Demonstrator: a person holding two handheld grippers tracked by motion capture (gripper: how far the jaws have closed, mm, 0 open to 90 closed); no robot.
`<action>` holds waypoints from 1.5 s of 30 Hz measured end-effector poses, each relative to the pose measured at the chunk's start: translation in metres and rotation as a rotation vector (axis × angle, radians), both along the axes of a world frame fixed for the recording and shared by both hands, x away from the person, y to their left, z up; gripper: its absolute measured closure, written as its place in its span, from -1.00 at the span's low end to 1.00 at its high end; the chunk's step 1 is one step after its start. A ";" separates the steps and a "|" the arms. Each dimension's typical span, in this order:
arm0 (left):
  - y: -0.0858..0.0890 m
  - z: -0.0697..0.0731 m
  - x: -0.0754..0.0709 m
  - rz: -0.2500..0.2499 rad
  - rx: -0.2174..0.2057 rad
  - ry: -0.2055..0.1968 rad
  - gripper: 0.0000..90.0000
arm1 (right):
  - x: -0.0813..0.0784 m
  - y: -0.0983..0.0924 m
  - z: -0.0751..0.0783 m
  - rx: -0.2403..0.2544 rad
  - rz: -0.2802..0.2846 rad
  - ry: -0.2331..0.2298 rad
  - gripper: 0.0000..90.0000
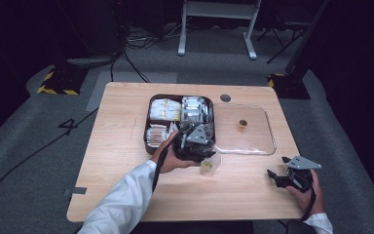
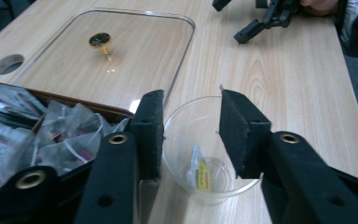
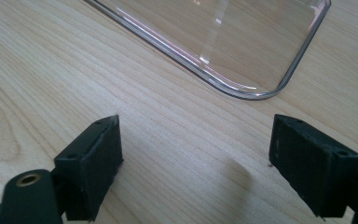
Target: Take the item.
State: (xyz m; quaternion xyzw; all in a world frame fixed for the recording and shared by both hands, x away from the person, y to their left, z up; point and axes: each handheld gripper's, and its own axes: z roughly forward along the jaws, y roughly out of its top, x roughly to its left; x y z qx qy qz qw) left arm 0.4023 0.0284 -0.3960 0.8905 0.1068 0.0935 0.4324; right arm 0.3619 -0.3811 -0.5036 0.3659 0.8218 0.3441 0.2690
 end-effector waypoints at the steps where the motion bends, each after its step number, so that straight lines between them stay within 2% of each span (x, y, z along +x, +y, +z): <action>1: 0.002 0.001 0.000 0.005 0.001 -0.006 0.31 | 0.000 0.000 0.000 0.000 0.000 0.000 -0.61; 5: 0.008 0.006 -0.001 0.026 0.005 -0.014 0.15 | 0.000 0.000 0.000 0.000 0.001 0.001 -0.61; 7: 0.011 0.008 -0.003 0.042 0.018 -0.027 -0.04 | 0.000 0.000 0.000 0.000 0.001 0.001 -0.61; 9: 0.014 0.009 -0.004 0.052 0.030 -0.031 -0.07 | 0.000 0.000 0.000 0.000 0.001 0.001 -0.61; 11: 0.016 0.009 -0.003 0.061 0.043 -0.035 -0.20 | 0.000 0.000 0.000 0.001 0.001 0.002 -0.61; 17: 0.026 0.012 -0.003 0.100 0.057 -0.039 -0.37 | 0.000 0.000 0.000 0.003 0.000 0.004 -0.61; 23: 0.036 0.015 -0.004 0.117 0.045 -0.030 -0.52 | 0.000 0.000 0.000 0.004 0.000 0.005 -0.61; 36: 0.059 0.017 -0.011 0.153 0.087 -0.065 -0.60 | 0.001 0.000 0.000 0.004 0.000 0.006 -0.61; 45: 0.078 0.013 -0.018 0.196 0.085 -0.071 -0.61 | 0.000 0.000 0.000 0.004 0.000 0.005 -0.61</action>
